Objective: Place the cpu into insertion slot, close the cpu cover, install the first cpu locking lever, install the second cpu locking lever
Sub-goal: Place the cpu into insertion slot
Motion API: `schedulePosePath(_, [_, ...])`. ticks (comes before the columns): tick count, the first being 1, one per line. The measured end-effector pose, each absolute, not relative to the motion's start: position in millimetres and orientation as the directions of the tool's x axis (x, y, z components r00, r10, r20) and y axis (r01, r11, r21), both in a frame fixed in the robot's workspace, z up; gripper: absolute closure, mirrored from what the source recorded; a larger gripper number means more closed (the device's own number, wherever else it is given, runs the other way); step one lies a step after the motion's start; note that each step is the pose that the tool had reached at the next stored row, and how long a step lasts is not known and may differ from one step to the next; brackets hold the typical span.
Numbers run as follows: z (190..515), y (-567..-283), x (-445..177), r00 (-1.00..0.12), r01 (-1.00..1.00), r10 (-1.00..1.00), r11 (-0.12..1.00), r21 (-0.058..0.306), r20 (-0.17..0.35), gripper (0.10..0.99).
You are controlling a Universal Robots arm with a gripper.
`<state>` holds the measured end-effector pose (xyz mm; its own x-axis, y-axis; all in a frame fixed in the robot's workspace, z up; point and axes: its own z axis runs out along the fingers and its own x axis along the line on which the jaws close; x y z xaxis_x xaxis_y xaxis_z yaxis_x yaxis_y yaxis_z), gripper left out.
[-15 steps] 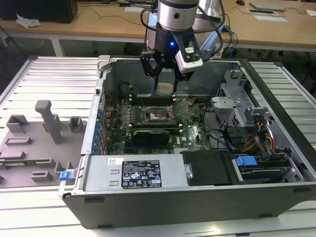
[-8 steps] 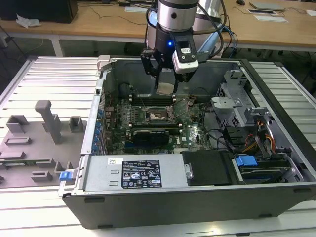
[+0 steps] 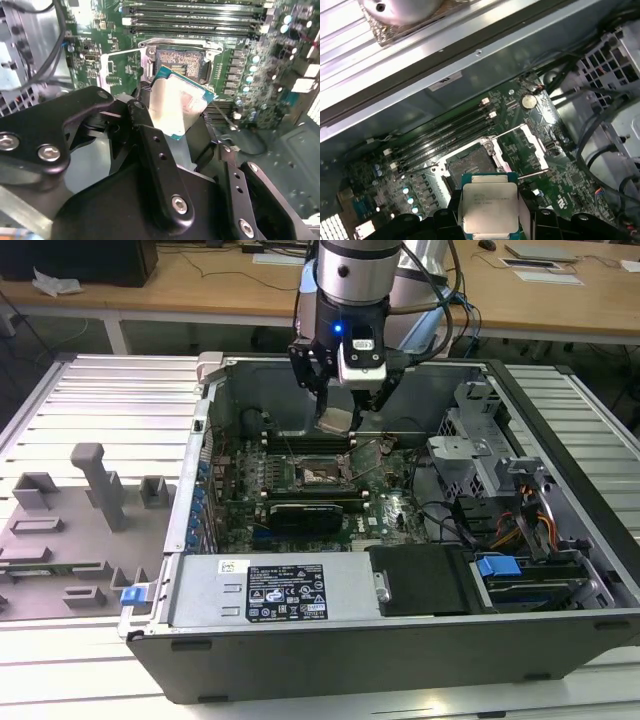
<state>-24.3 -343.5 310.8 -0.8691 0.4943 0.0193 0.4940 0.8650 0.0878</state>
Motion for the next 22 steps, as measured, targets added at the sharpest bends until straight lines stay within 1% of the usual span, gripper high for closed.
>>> schedulePosePath(5, [310.1, -343.5, -24.3, -0.824, 0.566, 0.566, 0.82, 0.088, 0.019, 0.553])
schedulePosePath(10, [309.3, -343.5, -24.3, -0.755, 0.654, 0.655, 0.752, 0.088, 0.019, 0.553])
schedulePosePath(18, [308.1, -343.5, -24.3, -0.643, 0.764, 0.766, 0.639, 0.088, 0.019, 0.553])
schedulePosePath(22, [307.3, -343.5, -24.3, -0.566, 0.822, 0.824, 0.562, 0.088, 0.019, 0.553])
